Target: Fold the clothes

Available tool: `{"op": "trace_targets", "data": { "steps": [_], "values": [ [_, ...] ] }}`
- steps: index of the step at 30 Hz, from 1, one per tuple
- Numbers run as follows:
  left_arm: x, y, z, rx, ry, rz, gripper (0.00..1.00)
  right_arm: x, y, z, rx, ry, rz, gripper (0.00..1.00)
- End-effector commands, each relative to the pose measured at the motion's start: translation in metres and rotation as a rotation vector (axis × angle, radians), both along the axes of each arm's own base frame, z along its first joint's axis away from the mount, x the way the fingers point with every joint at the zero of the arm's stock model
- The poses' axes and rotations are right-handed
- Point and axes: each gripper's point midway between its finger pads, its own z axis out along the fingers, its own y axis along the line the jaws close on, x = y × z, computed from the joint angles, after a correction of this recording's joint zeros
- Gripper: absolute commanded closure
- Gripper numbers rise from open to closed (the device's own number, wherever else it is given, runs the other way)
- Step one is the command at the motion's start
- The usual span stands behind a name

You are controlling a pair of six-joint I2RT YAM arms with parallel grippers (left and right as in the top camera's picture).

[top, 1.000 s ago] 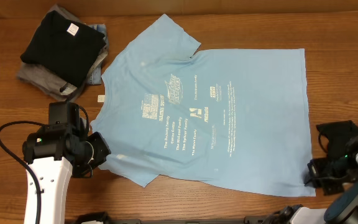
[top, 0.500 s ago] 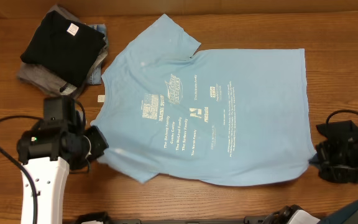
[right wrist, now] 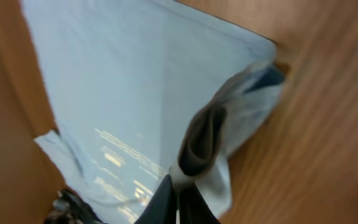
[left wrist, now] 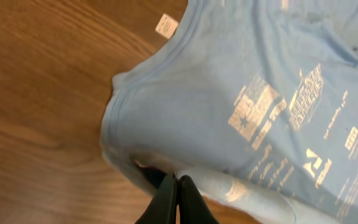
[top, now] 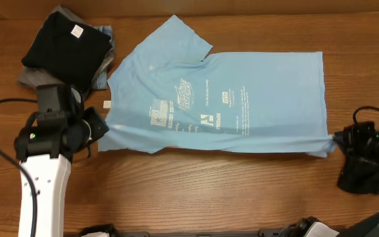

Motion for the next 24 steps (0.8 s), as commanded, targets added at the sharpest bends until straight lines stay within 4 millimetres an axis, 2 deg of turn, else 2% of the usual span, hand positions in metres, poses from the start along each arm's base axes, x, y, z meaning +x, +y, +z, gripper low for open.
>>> {"op": "trace_targets", "data": {
  "steps": [1,4,11,18,24],
  "values": [
    [0.019,0.005,-0.004,0.012,-0.011,0.023,0.96,0.029,0.004,0.007,0.046,-0.070,-0.011,0.96],
    [0.028,0.006,-0.010,0.011,-0.009,0.023,0.96,0.053,0.010,0.008,0.071,-0.140,0.022,0.96],
    [0.054,0.004,-0.015,-0.009,-0.062,0.009,0.96,0.087,0.017,-0.003,0.068,-0.183,0.042,0.96],
    [0.077,0.000,-0.014,-0.038,-0.128,-0.013,0.95,0.095,0.005,-0.009,0.035,-0.177,-0.014,0.96],
    [0.089,0.000,-0.031,-0.049,-0.106,-0.017,0.95,0.100,0.002,-0.006,0.018,-0.203,-0.012,0.96]
  ]
}}
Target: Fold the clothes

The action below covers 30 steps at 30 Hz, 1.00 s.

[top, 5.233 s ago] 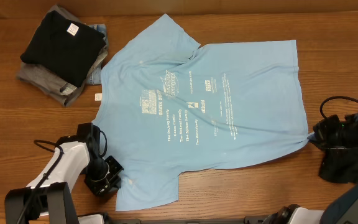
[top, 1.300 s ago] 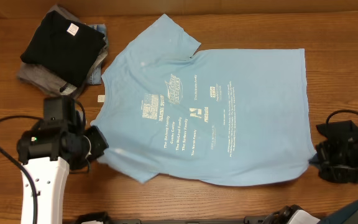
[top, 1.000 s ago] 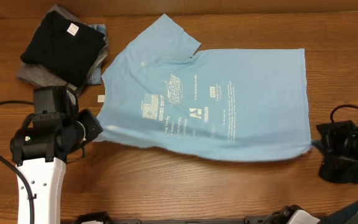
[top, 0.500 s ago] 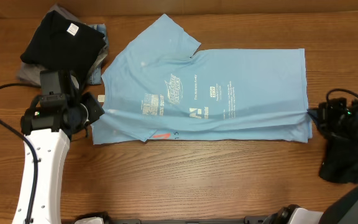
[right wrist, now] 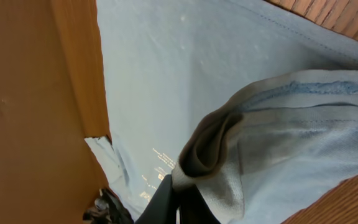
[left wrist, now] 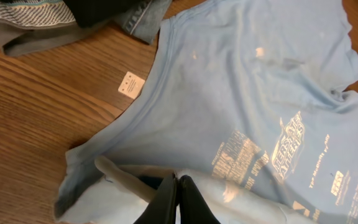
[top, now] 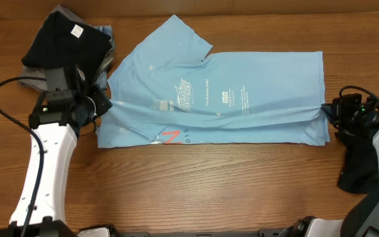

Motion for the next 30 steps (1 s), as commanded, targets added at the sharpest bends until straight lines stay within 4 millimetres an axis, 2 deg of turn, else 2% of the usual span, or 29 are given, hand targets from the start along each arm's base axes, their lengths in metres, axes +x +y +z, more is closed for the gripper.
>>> {"op": "trace_targets", "data": {
  "steps": [1,4,7,11,12,13,14,15,17,19,20,21,25,28,30],
  "values": [
    [0.012,-0.002,-0.003,-0.020,-0.008,0.001,0.96,0.008,-0.007,0.008,-0.023,-0.025,-0.015,0.96],
    [0.022,-0.006,-0.004,-0.043,-0.034,-0.015,0.96,0.008,-0.011,0.007,-0.040,-0.019,-0.026,0.96],
    [0.037,-0.014,0.006,-0.082,-0.110,-0.048,0.96,0.008,-0.013,0.005,-0.052,-0.011,-0.035,0.96],
    [0.042,-0.014,0.010,-0.086,-0.131,-0.048,0.95,0.009,-0.014,0.006,-0.057,-0.019,-0.036,0.95],
    [0.041,-0.013,0.009,-0.078,-0.129,-0.043,0.94,0.010,-0.015,0.007,-0.061,-0.026,-0.035,0.87],
    [0.041,-0.011,0.008,-0.070,-0.123,-0.036,0.94,0.011,-0.015,0.008,-0.064,-0.032,-0.035,0.69],
    [0.040,-0.009,0.007,-0.060,-0.116,-0.028,0.90,0.014,-0.017,0.009,-0.076,-0.047,-0.029,0.40],
    [0.038,-0.006,0.005,-0.044,-0.107,-0.016,0.74,0.016,-0.018,0.012,-0.097,-0.069,-0.009,0.14],
    [0.037,0.000,0.003,-0.019,-0.100,0.002,0.49,0.020,-0.020,0.015,-0.145,-0.105,0.038,0.02],
    [0.033,0.005,0.000,0.001,-0.079,0.015,0.36,0.018,-0.023,0.014,-0.188,-0.117,0.081,0.01],
    [0.029,0.008,-0.003,0.007,-0.062,0.007,0.20,0.014,-0.024,0.011,-0.208,-0.112,0.109,0.01],
    [0.026,0.009,-0.005,0.008,-0.045,0.001,0.11,0.010,-0.024,0.009,-0.210,-0.100,0.121,0.01],
    [-0.001,0.006,-0.021,0.020,0.072,-0.074,0.09,-0.015,-0.019,-0.007,-0.210,0.004,0.170,0.03],
    [-0.027,0.002,-0.034,0.033,0.188,-0.135,0.09,-0.049,-0.022,-0.028,-0.236,0.204,0.153,0.09],
    [-0.043,0.004,-0.043,0.038,0.261,-0.126,0.02,-0.070,-0.026,-0.038,-0.270,0.321,0.147,0.17]
  ]
}}
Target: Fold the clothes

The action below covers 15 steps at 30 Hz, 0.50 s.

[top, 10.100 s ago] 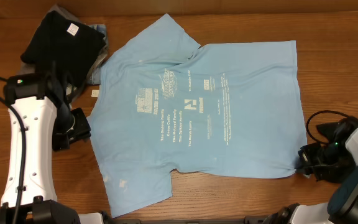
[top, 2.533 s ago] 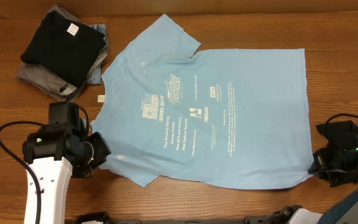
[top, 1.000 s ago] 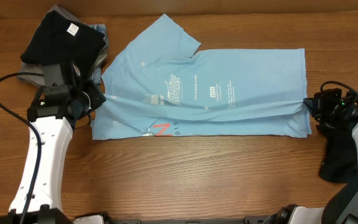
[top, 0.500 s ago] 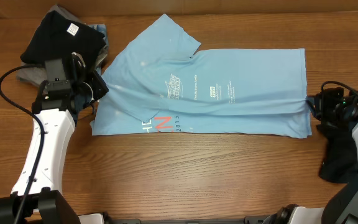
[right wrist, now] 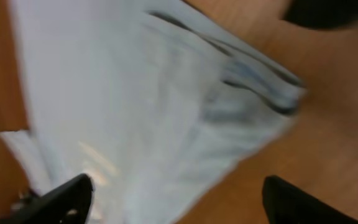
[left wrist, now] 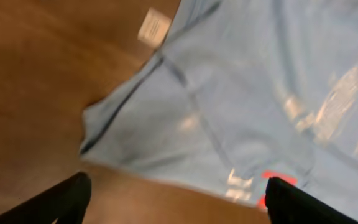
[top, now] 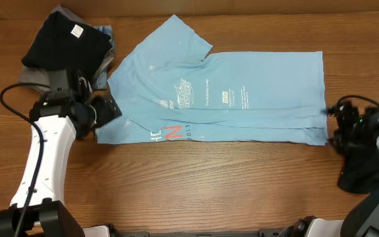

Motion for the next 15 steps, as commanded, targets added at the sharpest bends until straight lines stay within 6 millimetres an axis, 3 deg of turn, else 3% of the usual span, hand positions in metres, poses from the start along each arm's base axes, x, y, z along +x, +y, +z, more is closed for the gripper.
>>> {"op": "trace_targets", "data": {
  "steps": [1,3,5,9,11,15],
  "values": [
    [-0.012,0.005,-0.008,0.048,0.060,-0.055,0.00,-0.023,-0.020,-0.014,-0.152,0.144,0.014,0.21],
    [-0.024,0.005,-0.021,0.049,0.104,-0.052,0.00,-0.032,-0.018,-0.026,-0.152,0.188,0.018,0.31],
    [-0.028,0.004,-0.031,0.048,0.114,-0.052,0.03,-0.033,-0.015,-0.033,-0.141,0.190,0.020,0.34],
    [-0.029,0.004,-0.047,0.049,0.100,-0.052,0.15,-0.026,-0.005,-0.035,-0.100,0.133,0.067,0.30],
    [-0.032,0.003,-0.053,0.046,0.103,-0.053,0.30,-0.017,0.003,-0.030,-0.072,0.061,0.135,0.30],
    [-0.046,0.009,-0.073,0.084,0.159,-0.043,0.33,-0.015,0.013,-0.027,-0.034,0.026,0.190,0.22]
  ]
}}
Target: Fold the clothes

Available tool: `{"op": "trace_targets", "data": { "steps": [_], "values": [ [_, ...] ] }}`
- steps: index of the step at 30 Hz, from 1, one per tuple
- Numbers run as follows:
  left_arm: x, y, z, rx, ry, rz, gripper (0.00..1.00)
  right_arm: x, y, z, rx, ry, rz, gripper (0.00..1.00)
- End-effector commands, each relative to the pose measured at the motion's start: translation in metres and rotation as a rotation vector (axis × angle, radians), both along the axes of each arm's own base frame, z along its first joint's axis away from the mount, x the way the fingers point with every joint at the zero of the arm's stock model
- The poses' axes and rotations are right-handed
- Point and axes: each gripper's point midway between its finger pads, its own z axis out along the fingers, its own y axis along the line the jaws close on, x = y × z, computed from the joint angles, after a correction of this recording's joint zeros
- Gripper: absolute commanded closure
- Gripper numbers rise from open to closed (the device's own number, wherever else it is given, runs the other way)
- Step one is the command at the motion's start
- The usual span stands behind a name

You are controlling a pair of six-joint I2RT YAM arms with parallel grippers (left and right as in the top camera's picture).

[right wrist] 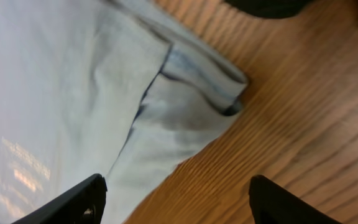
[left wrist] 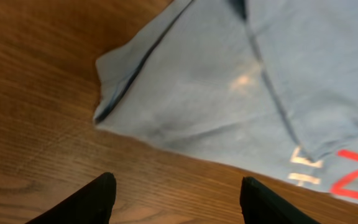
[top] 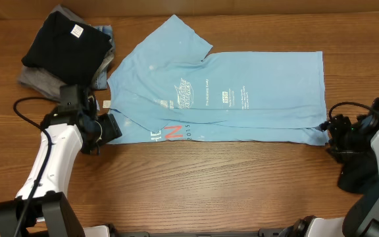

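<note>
A light blue T-shirt [top: 222, 99] lies flat across the table, its near edge folded up over the body so that a red letter [top: 171, 133] shows on the flap. My left gripper [top: 108, 129] is open just off the shirt's folded left corner [left wrist: 166, 93], over bare wood, with nothing between its fingers [left wrist: 104, 200]. Just off the folded right corner [right wrist: 191, 106] is my right gripper [top: 330, 138], also open and empty. In the wrist views, both the left gripper [left wrist: 180, 200] and the right gripper [right wrist: 179, 200] show wide gaps.
A pile of black and grey clothes [top: 64, 43] sits at the back left. A black garment [top: 359, 174] lies at the right edge beside my right arm. A small white tag [top: 108, 103] lies next to the shirt's collar.
My left gripper has moved a little toward the table's front, away from the shirt's left corner. The right gripper has shifted slightly. Both stay open and the shirt has not moved.
Both grippers were shut on the shirt's near corners at its front edge. Then they held that edge lifted over the body. Then they were open with the edge laid down as a fold. Now they sit just clear of the corners.
</note>
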Motion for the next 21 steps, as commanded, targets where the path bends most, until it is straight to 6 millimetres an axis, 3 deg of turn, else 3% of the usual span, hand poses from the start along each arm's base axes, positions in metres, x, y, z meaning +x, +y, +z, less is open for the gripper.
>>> {"op": "trace_targets", "data": {
  "steps": [1,7,9,13,16,21],
  "values": [
    [-0.016,0.010,-0.025,0.061,0.073,0.004,0.32,0.002,0.014,0.003,0.047,-0.037,0.080,0.21],
    [-0.013,0.014,-0.056,0.068,0.099,0.016,0.38,0.000,0.015,0.003,0.053,-0.029,0.082,0.19],
    [-0.013,0.012,-0.063,0.051,0.110,0.013,0.52,0.000,0.014,0.003,0.051,-0.031,0.082,0.18],
    [-0.026,0.009,-0.070,0.037,0.174,0.017,0.96,0.004,0.012,0.004,0.041,-0.047,0.075,0.18],
    [-0.035,0.017,-0.068,0.061,0.211,0.036,0.96,0.007,0.004,0.002,0.001,-0.051,0.071,0.18],
    [-0.035,0.033,-0.059,0.047,0.213,0.093,0.96,-0.011,0.004,-0.015,-0.036,0.053,0.042,0.20]
  ]
}}
